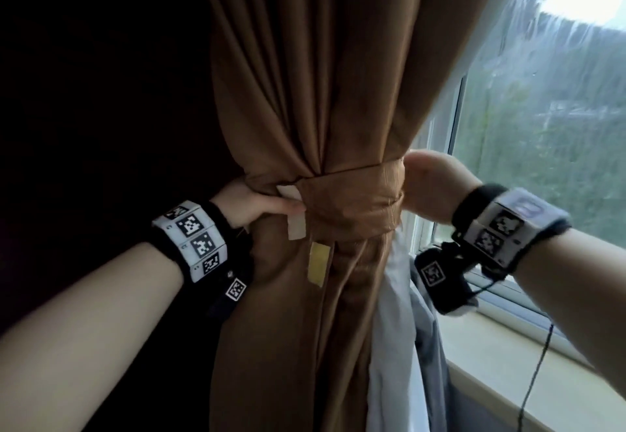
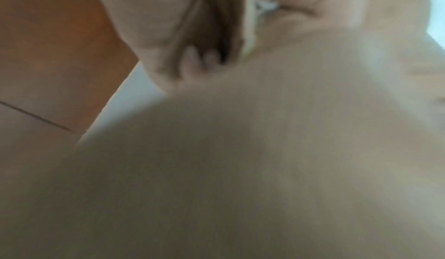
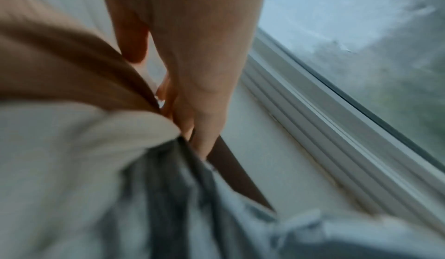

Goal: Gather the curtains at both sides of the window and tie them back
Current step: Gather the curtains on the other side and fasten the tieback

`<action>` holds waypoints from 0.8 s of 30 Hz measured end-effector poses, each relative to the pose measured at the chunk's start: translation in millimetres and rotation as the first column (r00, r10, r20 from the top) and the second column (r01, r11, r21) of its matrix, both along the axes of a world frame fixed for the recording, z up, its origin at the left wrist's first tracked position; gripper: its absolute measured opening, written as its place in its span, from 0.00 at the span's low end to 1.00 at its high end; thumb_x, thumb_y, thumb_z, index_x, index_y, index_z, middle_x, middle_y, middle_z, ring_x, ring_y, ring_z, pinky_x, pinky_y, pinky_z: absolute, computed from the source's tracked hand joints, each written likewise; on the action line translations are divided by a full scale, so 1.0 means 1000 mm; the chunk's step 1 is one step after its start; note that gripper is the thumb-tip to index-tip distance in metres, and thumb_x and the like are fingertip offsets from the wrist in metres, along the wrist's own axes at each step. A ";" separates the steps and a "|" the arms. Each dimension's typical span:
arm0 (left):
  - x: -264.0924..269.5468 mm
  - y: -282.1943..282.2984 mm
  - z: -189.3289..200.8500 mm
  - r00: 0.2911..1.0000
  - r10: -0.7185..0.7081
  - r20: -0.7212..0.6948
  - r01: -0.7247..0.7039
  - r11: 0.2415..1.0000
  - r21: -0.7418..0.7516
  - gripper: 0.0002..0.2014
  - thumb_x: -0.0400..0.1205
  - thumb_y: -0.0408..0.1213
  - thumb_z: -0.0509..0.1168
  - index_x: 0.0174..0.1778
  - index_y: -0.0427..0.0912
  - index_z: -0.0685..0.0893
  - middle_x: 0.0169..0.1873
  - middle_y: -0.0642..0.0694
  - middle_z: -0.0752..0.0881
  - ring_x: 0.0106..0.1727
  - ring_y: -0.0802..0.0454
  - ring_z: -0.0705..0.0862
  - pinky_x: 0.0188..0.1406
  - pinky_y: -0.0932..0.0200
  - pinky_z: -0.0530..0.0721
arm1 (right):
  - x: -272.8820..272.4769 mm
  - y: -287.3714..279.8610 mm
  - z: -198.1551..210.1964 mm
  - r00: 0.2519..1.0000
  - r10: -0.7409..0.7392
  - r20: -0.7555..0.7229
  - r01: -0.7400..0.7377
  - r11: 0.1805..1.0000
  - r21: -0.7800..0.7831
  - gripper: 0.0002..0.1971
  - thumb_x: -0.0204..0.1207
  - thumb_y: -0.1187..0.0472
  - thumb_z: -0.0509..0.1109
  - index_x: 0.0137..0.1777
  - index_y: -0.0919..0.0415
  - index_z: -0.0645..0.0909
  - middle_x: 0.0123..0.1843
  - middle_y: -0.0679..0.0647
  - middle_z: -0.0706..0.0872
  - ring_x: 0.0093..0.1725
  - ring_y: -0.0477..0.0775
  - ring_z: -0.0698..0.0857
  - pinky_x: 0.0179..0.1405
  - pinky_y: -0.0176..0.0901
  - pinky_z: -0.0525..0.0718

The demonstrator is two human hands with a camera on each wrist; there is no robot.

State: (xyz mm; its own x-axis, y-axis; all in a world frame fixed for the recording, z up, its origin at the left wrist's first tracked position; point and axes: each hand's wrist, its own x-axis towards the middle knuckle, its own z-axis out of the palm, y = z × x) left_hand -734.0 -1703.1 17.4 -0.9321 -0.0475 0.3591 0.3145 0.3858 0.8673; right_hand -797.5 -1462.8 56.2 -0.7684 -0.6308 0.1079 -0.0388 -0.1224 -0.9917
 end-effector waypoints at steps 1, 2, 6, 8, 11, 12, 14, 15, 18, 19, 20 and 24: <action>0.000 0.002 -0.002 1.000 0.012 -0.011 -0.012 1.000 0.010 0.16 0.62 0.32 0.80 0.43 0.48 0.88 0.42 0.58 0.91 0.47 0.62 0.88 0.50 0.64 0.83 | 0.004 0.004 -0.006 0.994 0.068 0.091 -0.053 0.987 -0.152 0.29 0.48 0.62 0.77 0.53 0.58 0.76 0.34 0.57 0.80 0.29 0.54 0.78 0.38 0.50 0.77; -0.001 0.004 -0.002 1.000 0.031 -0.007 -0.031 0.999 0.022 0.21 0.57 0.37 0.82 0.46 0.47 0.89 0.46 0.56 0.91 0.51 0.59 0.88 0.55 0.60 0.83 | 0.005 0.006 -0.013 0.997 0.054 0.047 -0.044 0.981 -0.191 0.30 0.49 0.64 0.73 0.56 0.53 0.74 0.35 0.53 0.81 0.31 0.53 0.80 0.37 0.47 0.77; 0.002 0.014 0.001 0.991 0.125 0.039 -0.125 0.992 0.009 0.20 0.60 0.39 0.82 0.48 0.49 0.88 0.51 0.53 0.89 0.55 0.56 0.86 0.60 0.59 0.81 | 0.041 -0.013 -0.029 0.483 -0.449 -0.752 0.621 0.781 -0.068 0.47 0.57 0.54 0.80 0.74 0.52 0.58 0.69 0.56 0.68 0.72 0.55 0.69 0.72 0.50 0.71; 0.007 0.014 0.001 0.984 0.170 0.044 -0.171 0.985 0.007 0.19 0.61 0.40 0.82 0.46 0.49 0.87 0.51 0.52 0.88 0.55 0.56 0.86 0.60 0.59 0.81 | 0.063 -0.023 -0.034 -0.027 -0.403 -0.915 0.723 0.624 -0.297 0.42 0.60 0.51 0.78 0.70 0.53 0.59 0.67 0.63 0.69 0.69 0.62 0.67 0.70 0.57 0.68; 0.015 0.013 -0.001 0.978 0.204 0.036 -0.204 0.979 -0.004 0.15 0.63 0.39 0.81 0.42 0.49 0.86 0.47 0.51 0.88 0.53 0.55 0.85 0.56 0.59 0.82 | 0.070 -0.036 -0.022 -0.360 -0.040 -0.932 0.609 0.747 -0.267 0.19 0.68 0.52 0.67 0.60 0.52 0.75 0.55 0.56 0.83 0.55 0.61 0.79 0.56 0.50 0.74; 0.019 0.012 0.000 0.977 0.209 0.028 -0.208 0.977 -0.037 0.15 0.63 0.40 0.80 0.43 0.50 0.86 0.49 0.50 0.88 0.54 0.54 0.85 0.58 0.57 0.82 | 0.071 -0.043 -0.013 -0.395 0.129 -0.910 0.645 0.744 -0.174 0.15 0.69 0.52 0.63 0.55 0.50 0.81 0.50 0.52 0.85 0.50 0.60 0.82 0.53 0.48 0.76; 0.024 0.007 0.001 0.978 0.209 0.013 -0.207 0.973 -0.098 0.19 0.64 0.42 0.80 0.50 0.47 0.86 0.53 0.47 0.88 0.58 0.52 0.84 0.64 0.52 0.81 | 0.071 -0.056 -0.003 -0.376 0.376 -0.847 0.737 0.675 -0.027 0.14 0.67 0.50 0.61 0.47 0.46 0.85 0.44 0.47 0.86 0.44 0.57 0.84 0.51 0.45 0.73; 0.027 0.004 0.001 0.979 0.204 0.016 -0.200 0.973 -0.117 0.22 0.64 0.42 0.80 0.53 0.45 0.86 0.55 0.47 0.88 0.59 0.52 0.84 0.66 0.50 0.80 | 0.073 -0.062 0.002 -0.364 0.472 -0.803 0.778 0.628 0.016 0.15 0.65 0.49 0.59 0.44 0.46 0.86 0.42 0.46 0.85 0.43 0.56 0.84 0.50 0.46 0.68; 0.032 -0.003 0.000 0.986 0.167 0.019 -0.163 0.976 -0.141 0.25 0.64 0.44 0.80 0.57 0.45 0.85 0.56 0.50 0.87 0.60 0.55 0.83 0.66 0.54 0.80 | 0.081 -0.069 0.008 -0.283 0.678 -0.678 0.881 0.463 0.096 0.14 0.61 0.47 0.60 0.36 0.48 0.86 0.41 0.47 0.86 0.46 0.53 0.79 0.46 0.45 0.62; 0.034 -0.004 -0.001 0.988 0.156 0.017 -0.152 0.976 -0.155 0.26 0.63 0.45 0.80 0.58 0.45 0.85 0.56 0.52 0.87 0.60 0.57 0.83 0.65 0.57 0.80 | 0.080 -0.070 0.006 -0.267 0.707 -0.655 0.889 0.444 0.117 0.09 0.60 0.48 0.65 0.34 0.48 0.86 0.43 0.48 0.86 0.49 0.53 0.74 0.47 0.45 0.62; 0.034 -0.005 -0.002 0.990 0.141 0.004 -0.138 0.976 -0.170 0.26 0.64 0.46 0.80 0.57 0.46 0.85 0.55 0.53 0.87 0.59 0.59 0.83 0.63 0.63 0.80 | 0.081 -0.070 0.007 -0.300 0.703 -0.644 0.877 0.469 0.104 0.06 0.59 0.49 0.71 0.33 0.48 0.86 0.47 0.48 0.86 0.52 0.53 0.70 0.49 0.46 0.62; 0.038 -0.001 -0.003 0.994 0.109 -0.026 -0.112 0.953 -0.281 0.17 0.71 0.45 0.75 0.54 0.50 0.83 0.51 0.57 0.86 0.56 0.61 0.83 0.58 0.71 0.79 | 0.077 -0.079 0.024 -0.439 0.803 -0.403 0.829 0.535 0.163 0.11 0.73 0.51 0.67 0.55 0.38 0.80 0.83 0.43 0.50 0.79 0.54 0.46 0.76 0.52 0.52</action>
